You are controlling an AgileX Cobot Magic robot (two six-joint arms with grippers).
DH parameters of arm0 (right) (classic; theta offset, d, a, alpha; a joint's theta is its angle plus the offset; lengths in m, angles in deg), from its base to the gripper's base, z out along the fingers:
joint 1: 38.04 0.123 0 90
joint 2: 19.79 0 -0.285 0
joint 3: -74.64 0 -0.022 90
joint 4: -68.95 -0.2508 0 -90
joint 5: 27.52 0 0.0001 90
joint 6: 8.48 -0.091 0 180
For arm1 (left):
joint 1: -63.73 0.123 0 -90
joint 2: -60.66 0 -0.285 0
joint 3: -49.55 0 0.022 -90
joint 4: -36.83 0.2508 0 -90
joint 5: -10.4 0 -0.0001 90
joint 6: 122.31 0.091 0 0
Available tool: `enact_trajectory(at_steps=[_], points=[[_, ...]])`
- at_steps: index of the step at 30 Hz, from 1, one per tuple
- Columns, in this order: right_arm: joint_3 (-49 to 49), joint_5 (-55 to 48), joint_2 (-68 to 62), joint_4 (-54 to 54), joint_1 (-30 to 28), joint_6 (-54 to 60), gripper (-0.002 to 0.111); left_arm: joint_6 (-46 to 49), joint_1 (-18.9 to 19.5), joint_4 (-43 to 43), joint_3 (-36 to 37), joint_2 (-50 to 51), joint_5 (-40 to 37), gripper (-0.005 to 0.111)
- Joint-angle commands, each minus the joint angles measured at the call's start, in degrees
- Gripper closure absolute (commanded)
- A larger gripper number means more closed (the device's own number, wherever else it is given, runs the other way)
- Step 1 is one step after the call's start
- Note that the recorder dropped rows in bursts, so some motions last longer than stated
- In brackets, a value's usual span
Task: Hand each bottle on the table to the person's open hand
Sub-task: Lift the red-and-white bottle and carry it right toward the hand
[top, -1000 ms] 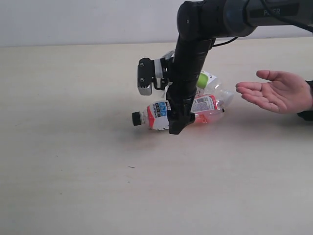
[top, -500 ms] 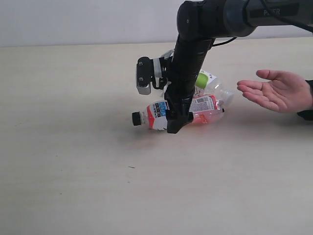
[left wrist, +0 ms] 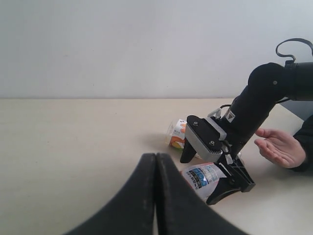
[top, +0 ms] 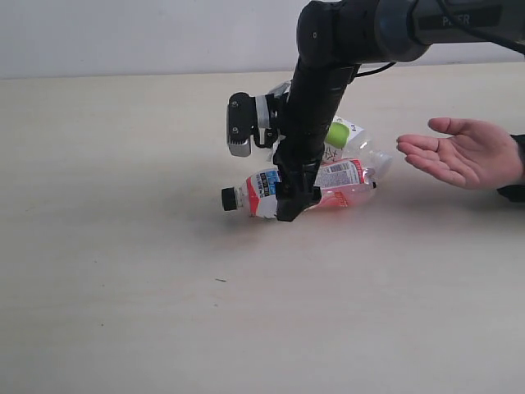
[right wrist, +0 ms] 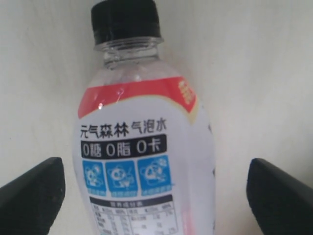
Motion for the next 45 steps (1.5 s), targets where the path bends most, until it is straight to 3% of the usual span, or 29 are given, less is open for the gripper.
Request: enact_trajectory(at_steps=[1, 11, 14, 17, 24, 38, 45], points=[[0.01, -0.34, -0.4, -0.14, 0.12, 0.19, 0.014, 0.11, 0.16, -0.17, 0.19, -0.5, 0.88, 0.106], [0.01, -1.28, -2.13, -0.03, 0.12, 0.42, 0.014, 0.11, 0.16, -0.17, 0.19, -0.5, 0.88, 0.106], [0.01, -1.28, -2.13, -0.03, 0.12, 0.42, 0.022, 0.11, 0.16, -0.17, 0.19, -0.5, 0.88, 0.106], [0.01, -1.28, -2.13, -0.03, 0.12, 0.42, 0.042, 0.11, 0.16, -0.17, 0.19, -0.5, 0.88, 0.106], [0.01, -3.15, -1.77, -0.39, 0.12, -1.98, 0.108, 0.11, 0.16, -0.17, 0.19, -0.5, 0.88, 0.106], [0.13, 0.64, 7.3, -1.97, 0.12, -23.39, 0.108, 0.11, 0.16, -0.17, 0.19, -0.5, 0.88, 0.106], [0.13, 2.44, 15.22, 3.76, -0.31, -39.6, 0.108, 0.11, 0.16, -0.17, 0.19, -0.5, 0.88, 0.106]])
